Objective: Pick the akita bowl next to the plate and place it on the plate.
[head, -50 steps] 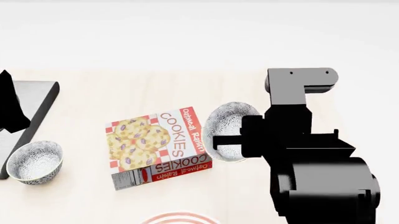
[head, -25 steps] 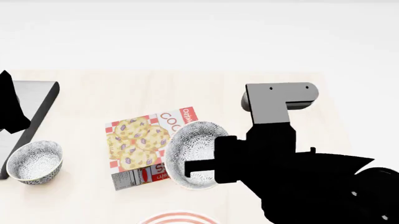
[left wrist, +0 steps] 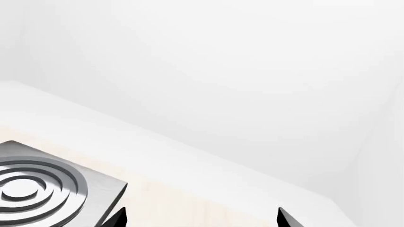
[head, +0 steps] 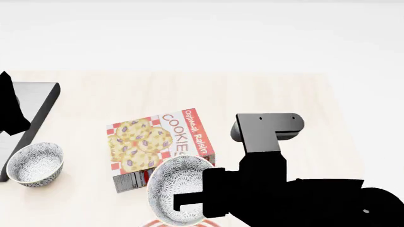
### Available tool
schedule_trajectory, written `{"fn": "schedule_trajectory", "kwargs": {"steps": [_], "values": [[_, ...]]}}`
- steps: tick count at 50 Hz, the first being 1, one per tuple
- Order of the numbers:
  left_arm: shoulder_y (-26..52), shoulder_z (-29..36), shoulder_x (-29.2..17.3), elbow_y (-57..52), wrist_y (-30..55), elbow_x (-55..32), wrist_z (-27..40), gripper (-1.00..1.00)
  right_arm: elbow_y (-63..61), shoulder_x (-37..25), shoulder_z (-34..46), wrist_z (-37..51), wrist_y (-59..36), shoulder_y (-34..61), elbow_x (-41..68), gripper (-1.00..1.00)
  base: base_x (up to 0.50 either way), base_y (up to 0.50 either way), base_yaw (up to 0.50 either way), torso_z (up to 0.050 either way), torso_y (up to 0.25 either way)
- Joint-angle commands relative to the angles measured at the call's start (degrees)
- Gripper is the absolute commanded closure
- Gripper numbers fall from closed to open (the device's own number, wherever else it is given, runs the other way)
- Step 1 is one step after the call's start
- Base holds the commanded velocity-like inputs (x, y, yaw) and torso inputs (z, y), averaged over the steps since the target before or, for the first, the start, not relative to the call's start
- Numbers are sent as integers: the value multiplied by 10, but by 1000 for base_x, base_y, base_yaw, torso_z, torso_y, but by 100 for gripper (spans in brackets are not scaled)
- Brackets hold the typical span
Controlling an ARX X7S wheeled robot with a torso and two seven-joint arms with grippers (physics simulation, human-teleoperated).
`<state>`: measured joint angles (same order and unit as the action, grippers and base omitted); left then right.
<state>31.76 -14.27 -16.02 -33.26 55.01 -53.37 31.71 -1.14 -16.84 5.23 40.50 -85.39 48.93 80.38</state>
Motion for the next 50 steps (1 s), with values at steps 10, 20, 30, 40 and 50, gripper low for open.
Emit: {"fn": "schedule_trajectory", "kwargs": {"steps": [10, 20, 30, 40, 50], "values": [[1, 4, -4, 2, -4, -4, 4, -100, 15, -6, 18, -1, 21, -34, 43, 100, 0, 0, 0, 0, 0], [-2, 8, -6, 4, -9, -3, 3, -100, 11, -16, 27, -4, 17, -51, 65, 100, 0, 0, 0, 0, 1], [-1, 8, -8, 3, -9, -7, 7, -100, -1, -29, 42, -12, 20, -62, 66, 100, 0, 0, 0, 0, 0], [-7, 13, -10, 5, -18, -2, 3, -100, -11, -41, 62, -41, 33, -77, 47, 100, 0, 0, 0, 0, 0], [-1, 12, -12, 2, -11, -12, 13, -100, -12, -45, 83, -62, 42, -79, 37, 100, 0, 0, 0, 0, 1]]}}
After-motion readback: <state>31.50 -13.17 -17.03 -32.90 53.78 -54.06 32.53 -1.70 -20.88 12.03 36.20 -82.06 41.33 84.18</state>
